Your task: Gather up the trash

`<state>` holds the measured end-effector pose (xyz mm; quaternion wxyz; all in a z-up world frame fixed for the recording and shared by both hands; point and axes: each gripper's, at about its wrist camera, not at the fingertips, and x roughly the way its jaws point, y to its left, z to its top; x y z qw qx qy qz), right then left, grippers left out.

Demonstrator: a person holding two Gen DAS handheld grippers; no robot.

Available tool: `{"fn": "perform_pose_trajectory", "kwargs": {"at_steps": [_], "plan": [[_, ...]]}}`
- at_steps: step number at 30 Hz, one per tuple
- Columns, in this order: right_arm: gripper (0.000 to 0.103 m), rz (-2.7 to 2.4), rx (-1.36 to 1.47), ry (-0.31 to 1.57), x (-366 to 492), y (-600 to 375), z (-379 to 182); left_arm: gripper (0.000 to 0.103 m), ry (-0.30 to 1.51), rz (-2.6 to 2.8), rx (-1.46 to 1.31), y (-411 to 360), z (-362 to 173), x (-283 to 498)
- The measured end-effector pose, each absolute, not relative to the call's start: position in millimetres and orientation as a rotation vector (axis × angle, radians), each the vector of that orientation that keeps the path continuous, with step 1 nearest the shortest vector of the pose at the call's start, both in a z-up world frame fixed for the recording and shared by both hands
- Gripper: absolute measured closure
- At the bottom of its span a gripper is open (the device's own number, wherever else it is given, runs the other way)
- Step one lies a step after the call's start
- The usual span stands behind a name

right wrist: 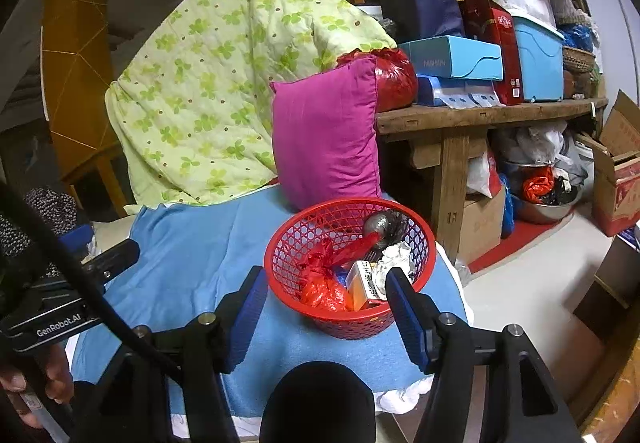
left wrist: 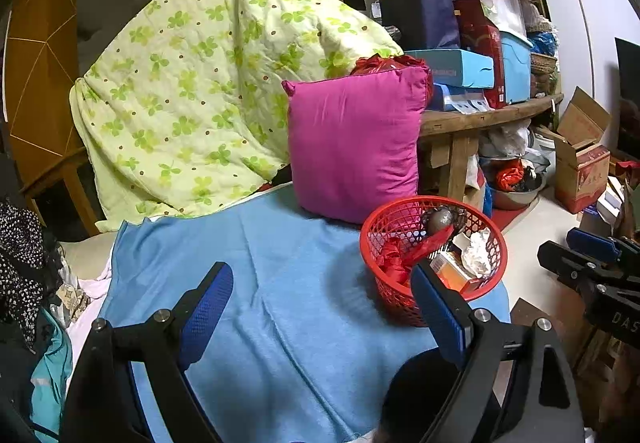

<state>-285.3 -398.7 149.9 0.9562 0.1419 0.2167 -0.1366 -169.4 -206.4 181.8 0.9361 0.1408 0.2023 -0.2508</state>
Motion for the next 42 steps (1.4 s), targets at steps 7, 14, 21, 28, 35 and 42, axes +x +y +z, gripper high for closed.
{"fn": "perform_pose_trajectory", "kwargs": {"at_steps": [7, 14, 21, 28, 35, 42], "plan": [[0.038, -0.271, 0.279, 0.437, -287.2, -393.9, 151.9, 0.012, 0.407, -0.506, 0.29, -203.6, 184.5, -174.3], [0.038, -0.265, 0.27, 0.439, -285.5, -390.4, 152.1, 0.012, 0.401, -0.5, 0.281, -200.7, 186.2, -176.4], [0.038, -0.262, 0.27, 0.439, -284.5, -389.3, 152.6, 0.012, 0.398, -0.494, 0.271, -196.4, 188.4, -179.3], [0.038, -0.258, 0.266, 0.437, -284.5, -386.2, 153.1, 0.012, 0.397, -0.492, 0.271, -194.6, 189.1, -179.3], [0.038, -0.258, 0.267, 0.435, -284.9, -386.0, 153.4, 0.012, 0.389, -0.487, 0.281, -193.5, 191.3, -181.6], [0.038, -0.258, 0.267, 0.436, -284.4, -386.2, 153.5, 0.012, 0.385, -0.487, 0.288, -194.7, 192.4, -182.9]]}}
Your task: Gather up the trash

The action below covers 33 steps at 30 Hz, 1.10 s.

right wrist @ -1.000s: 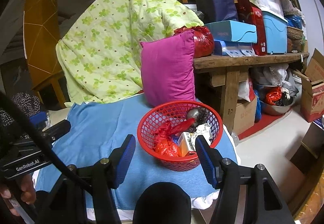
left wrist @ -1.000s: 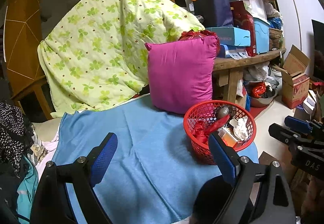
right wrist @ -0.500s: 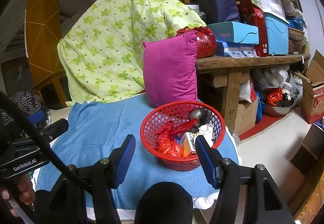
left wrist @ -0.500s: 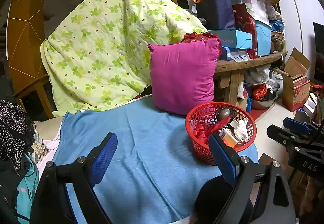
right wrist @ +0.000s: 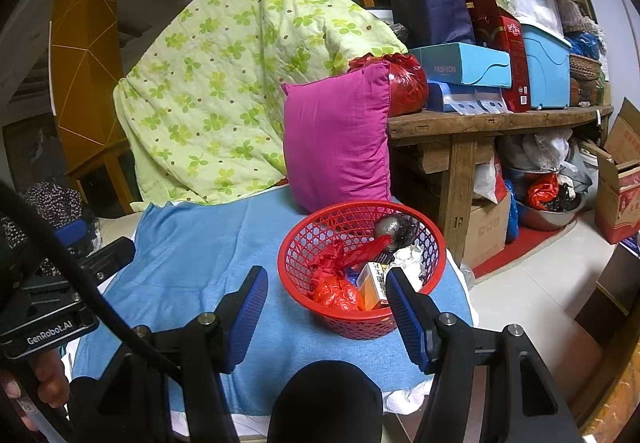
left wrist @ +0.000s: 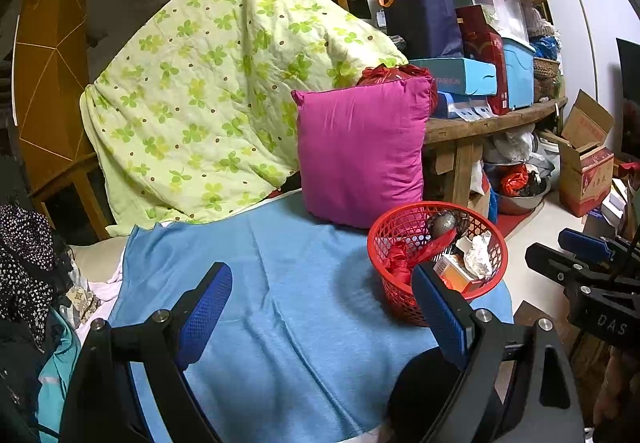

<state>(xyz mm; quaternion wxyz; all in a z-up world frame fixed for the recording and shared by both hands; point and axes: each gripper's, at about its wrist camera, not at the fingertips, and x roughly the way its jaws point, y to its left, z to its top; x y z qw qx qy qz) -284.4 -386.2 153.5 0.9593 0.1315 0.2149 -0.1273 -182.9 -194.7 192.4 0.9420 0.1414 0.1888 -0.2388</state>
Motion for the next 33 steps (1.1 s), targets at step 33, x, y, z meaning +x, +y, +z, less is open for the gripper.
{"fn": "perform_pose_trajectory", "kwargs": {"at_steps": [33], "plan": [[0.038, -0.262, 0.275, 0.426, -286.7, -386.5, 158.2, 0.012, 0.403, -0.502, 0.298, -195.5, 187.2, -182.9]]}}
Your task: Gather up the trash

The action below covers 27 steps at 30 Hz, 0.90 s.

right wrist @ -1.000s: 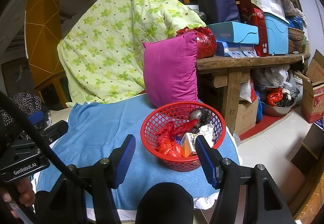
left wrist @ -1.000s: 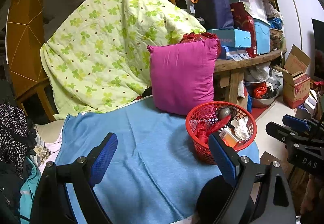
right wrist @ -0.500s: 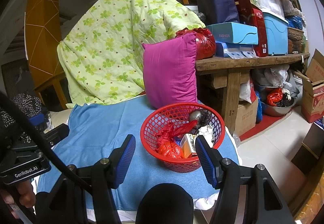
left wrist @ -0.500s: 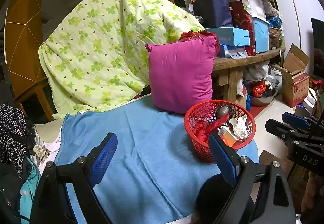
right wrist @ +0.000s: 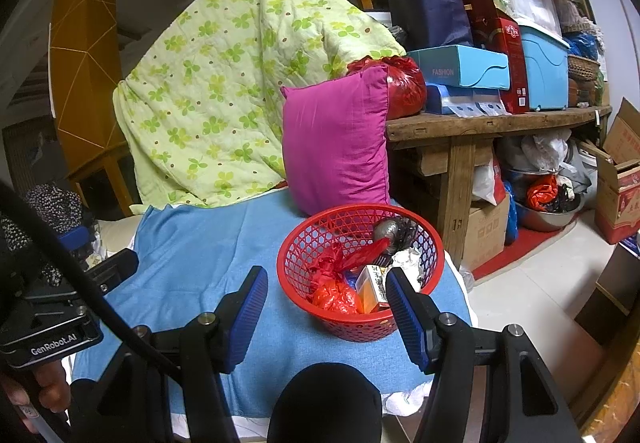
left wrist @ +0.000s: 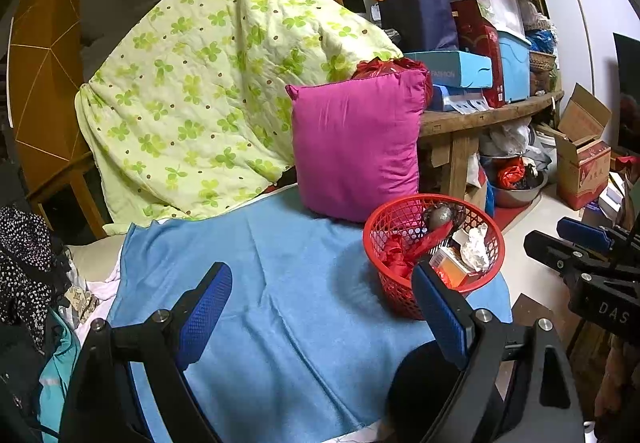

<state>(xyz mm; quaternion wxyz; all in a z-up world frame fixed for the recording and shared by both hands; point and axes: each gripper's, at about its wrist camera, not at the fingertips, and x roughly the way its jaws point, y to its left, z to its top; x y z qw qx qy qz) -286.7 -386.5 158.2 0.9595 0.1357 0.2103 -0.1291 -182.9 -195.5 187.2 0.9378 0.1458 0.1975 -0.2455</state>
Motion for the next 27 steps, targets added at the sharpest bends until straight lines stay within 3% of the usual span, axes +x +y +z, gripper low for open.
{"fn": "perform_pose_trajectory", "kwargs": {"at_steps": [27], "plan": [[0.038, -0.342, 0.237, 0.444, -283.0, -388.8, 154.7, 0.012, 0.413, -0.499, 0.305, -193.9, 181.5, -182.5]]}}
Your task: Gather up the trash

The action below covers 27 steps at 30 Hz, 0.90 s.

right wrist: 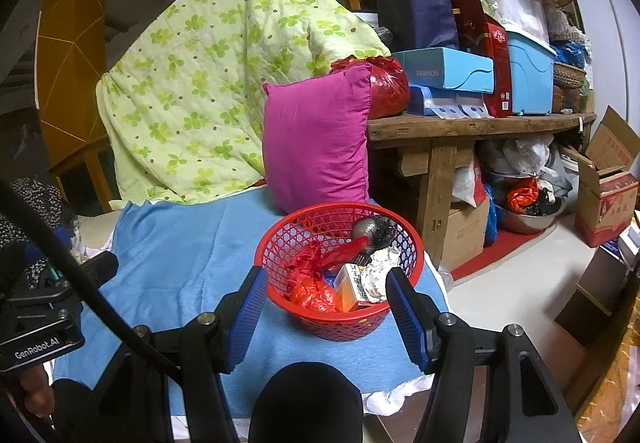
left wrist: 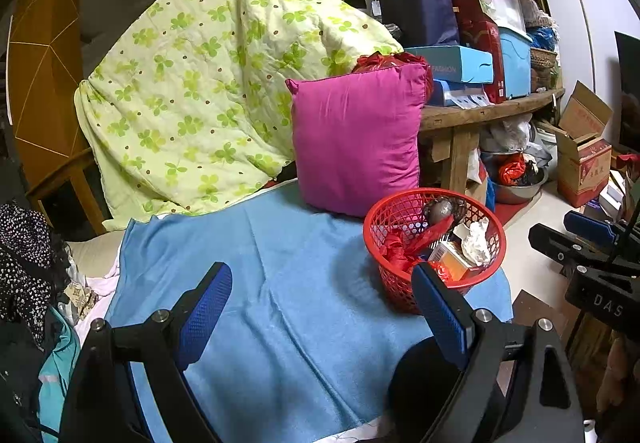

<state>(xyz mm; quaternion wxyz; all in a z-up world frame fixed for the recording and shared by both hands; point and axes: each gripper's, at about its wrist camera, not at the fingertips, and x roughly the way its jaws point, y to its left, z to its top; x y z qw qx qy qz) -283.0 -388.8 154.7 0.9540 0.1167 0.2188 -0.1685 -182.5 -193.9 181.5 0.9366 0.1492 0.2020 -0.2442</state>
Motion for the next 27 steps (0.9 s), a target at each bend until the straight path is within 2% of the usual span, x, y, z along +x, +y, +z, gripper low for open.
{"fn": "perform_pose_trajectory", "kwargs": {"at_steps": [27], "plan": [[0.038, -0.373, 0.243, 0.468, -288.9, -393.4, 150.9, 0.012, 0.411, -0.516, 0.324, -201.5, 182.7, -184.5]]}}
